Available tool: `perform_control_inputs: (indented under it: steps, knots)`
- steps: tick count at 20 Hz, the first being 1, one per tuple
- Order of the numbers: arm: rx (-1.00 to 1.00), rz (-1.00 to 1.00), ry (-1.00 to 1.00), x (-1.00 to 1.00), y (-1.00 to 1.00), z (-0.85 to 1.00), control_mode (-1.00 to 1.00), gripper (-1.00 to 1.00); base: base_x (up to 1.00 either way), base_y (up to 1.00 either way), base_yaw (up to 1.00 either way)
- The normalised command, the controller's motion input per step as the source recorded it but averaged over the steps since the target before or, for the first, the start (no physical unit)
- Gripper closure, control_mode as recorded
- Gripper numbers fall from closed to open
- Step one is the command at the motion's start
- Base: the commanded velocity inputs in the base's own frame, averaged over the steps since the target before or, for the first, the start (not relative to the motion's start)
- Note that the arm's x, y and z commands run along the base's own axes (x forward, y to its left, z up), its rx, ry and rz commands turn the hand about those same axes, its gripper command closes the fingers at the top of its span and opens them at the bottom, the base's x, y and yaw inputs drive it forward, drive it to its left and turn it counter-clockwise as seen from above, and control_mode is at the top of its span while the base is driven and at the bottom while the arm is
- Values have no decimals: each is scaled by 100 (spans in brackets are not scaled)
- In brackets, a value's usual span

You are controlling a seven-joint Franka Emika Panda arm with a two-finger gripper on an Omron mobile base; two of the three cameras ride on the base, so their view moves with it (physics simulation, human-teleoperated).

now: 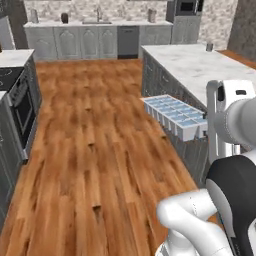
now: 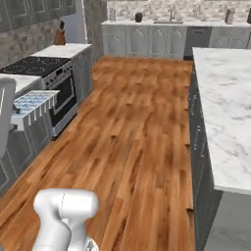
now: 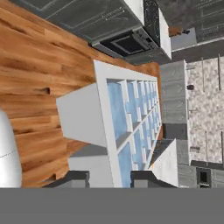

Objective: Open the freezer door, pick up the ice cube tray from the freezer, and place it on the dining counter.

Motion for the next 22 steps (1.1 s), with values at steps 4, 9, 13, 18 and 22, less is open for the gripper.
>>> perform_control_inputs:
  steps: [4, 9, 13, 18, 22]
  knots:
    - [0, 0, 0, 0, 0, 0, 100, 100, 1, 32, -93]
    - [0, 0, 0, 0, 0, 0, 100, 100, 18, 46, -88]
    - [0, 0, 0, 0, 0, 0, 100, 100, 56, 84, -70]
    - [0, 0, 0, 0, 0, 0, 100, 100, 52, 93, -58]
    - [0, 0, 0, 0, 0, 0, 100, 100, 17, -13, -34]
